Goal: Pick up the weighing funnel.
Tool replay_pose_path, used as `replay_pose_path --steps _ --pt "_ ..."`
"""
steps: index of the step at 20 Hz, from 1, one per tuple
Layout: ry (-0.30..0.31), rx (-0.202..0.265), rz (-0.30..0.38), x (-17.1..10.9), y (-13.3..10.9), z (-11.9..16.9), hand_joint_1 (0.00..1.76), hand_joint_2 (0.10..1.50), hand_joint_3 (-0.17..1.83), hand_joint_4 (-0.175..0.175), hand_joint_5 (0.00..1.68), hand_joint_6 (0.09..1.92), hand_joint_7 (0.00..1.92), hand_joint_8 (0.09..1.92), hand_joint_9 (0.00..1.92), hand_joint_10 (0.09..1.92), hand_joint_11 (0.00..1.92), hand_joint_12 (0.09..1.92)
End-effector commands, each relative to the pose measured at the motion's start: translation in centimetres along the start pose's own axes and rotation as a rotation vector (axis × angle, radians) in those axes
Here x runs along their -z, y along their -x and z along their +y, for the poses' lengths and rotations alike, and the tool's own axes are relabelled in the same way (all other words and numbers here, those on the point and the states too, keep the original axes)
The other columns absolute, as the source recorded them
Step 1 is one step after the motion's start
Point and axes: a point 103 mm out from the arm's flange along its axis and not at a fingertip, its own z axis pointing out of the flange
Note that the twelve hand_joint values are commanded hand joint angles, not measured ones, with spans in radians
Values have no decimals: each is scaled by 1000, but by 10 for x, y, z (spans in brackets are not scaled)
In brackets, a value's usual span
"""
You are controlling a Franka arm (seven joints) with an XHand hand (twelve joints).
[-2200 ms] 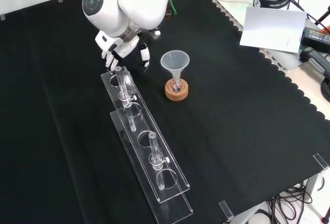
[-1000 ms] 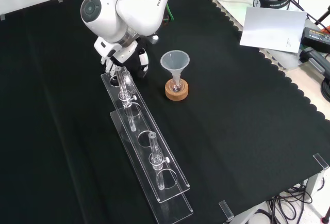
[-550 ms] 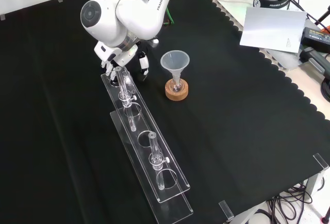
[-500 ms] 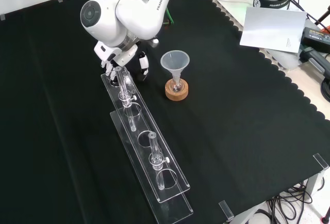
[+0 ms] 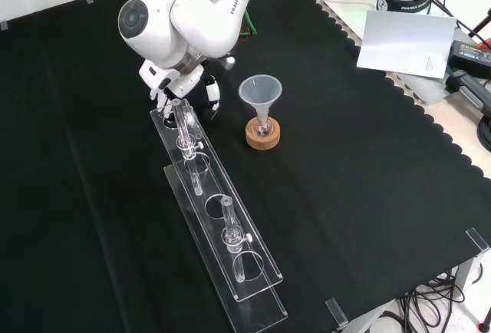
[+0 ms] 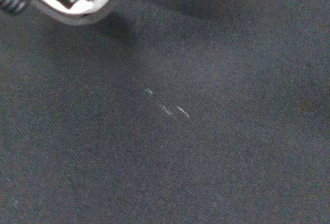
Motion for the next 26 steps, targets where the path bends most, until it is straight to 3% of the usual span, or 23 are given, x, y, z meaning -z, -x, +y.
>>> replay_pose_path --steps 1,18,20,23,26 --pt "10 -4 6 1 1 0 889 598 628 36 699 718 497 647 773 484 524 1304" --pt "4 -7 5 2 -2 4 895 628 630 63 803 773 521 654 795 488 541 1292" --pt "32 -10 4 3 -1 3 895 634 630 89 872 772 529 653 804 485 544 1288" --pt "61 -29 8 7 1 0 1049 714 612 162 1106 844 596 640 870 470 597 1254" --pt "89 -38 37 15 8 -7 1082 693 689 175 1142 904 647 625 940 436 687 1197"
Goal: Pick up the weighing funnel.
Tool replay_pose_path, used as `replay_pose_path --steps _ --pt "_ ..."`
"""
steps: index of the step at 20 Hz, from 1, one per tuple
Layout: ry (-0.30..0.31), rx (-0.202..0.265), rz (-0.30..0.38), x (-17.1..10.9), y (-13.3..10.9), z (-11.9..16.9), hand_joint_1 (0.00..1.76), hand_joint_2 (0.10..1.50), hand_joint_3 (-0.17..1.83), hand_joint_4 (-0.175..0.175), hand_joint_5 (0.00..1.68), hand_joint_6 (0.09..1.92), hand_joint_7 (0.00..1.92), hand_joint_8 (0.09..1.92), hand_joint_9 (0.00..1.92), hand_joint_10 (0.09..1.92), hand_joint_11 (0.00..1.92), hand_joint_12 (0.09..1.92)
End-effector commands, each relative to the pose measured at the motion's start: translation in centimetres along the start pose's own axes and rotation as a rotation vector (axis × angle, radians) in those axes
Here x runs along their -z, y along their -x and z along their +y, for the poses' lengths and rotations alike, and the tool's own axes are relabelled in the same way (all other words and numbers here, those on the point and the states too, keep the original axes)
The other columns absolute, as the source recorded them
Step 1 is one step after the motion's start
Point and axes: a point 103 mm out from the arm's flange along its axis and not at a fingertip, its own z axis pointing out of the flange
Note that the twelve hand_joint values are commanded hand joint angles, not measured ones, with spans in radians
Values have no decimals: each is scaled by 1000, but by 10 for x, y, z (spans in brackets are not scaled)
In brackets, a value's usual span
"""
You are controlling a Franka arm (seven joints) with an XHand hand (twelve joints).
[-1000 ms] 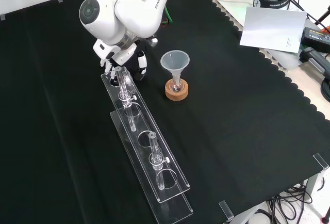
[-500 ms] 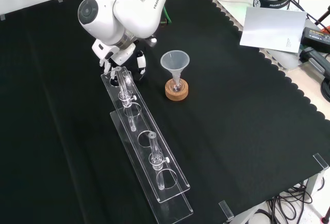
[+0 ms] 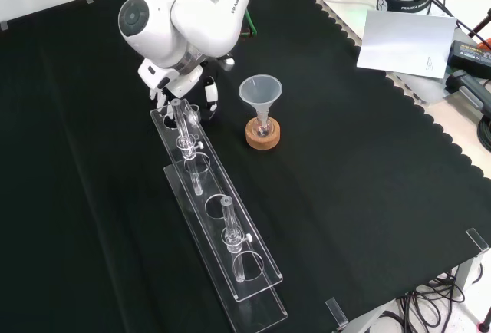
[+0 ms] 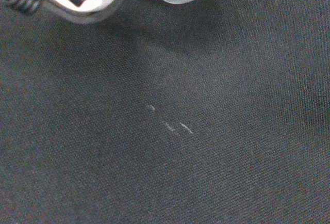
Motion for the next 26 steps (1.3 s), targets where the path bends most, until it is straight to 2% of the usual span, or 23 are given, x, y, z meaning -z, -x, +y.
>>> replay_pose_path --steps 1,5,11,21,26 --pt "56 -28 44 15 10 -9 1084 689 702 175 1141 918 656 623 960 422 719 1172" --pt "36 -41 57 23 17 -14 1086 683 722 175 1136 941 672 629 1052 375 822 1092" --pt "-1 -55 53 31 33 -25 1088 686 710 175 1141 928 683 635 1079 340 855 1066" --pt "-2 -122 -13 64 51 -57 1089 689 697 175 1146 913 676 634 1065 316 853 1058" --pt "-15 -153 -52 80 48 -73 1089 691 694 175 1147 911 676 635 1059 310 847 1057"
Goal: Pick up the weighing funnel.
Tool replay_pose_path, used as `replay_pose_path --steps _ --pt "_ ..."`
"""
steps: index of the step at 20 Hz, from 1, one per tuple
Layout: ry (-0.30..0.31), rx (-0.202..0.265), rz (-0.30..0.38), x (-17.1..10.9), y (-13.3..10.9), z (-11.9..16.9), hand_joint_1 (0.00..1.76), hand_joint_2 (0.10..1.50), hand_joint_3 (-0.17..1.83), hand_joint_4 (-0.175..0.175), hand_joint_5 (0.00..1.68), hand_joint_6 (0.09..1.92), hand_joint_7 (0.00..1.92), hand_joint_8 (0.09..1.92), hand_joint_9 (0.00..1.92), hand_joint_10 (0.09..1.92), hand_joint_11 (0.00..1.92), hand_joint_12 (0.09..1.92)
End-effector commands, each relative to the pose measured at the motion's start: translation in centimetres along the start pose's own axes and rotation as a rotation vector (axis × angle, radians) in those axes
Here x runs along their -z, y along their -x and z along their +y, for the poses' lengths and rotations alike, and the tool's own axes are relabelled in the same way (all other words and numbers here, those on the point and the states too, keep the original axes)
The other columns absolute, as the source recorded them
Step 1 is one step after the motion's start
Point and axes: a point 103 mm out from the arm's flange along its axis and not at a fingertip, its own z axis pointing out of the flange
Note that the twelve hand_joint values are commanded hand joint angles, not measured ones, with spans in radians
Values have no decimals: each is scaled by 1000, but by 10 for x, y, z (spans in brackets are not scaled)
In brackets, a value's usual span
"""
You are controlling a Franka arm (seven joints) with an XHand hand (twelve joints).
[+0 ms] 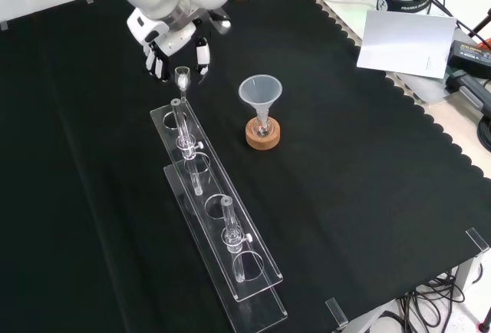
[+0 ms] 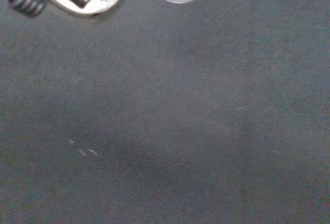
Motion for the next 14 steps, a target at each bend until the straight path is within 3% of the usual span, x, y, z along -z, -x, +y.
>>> replay_pose_path --steps 1,7,14 --pt "-22 -44 -61 17 2 -24 1089 691 693 175 1147 910 676 635 1058 310 846 1057" --pt "-24 -73 -114 33 -5 -48 1089 693 689 175 1147 909 676 635 1056 306 839 1057" --pt "3 -101 -113 49 -14 -79 1088 695 686 175 1146 908 679 636 1056 303 836 1059"
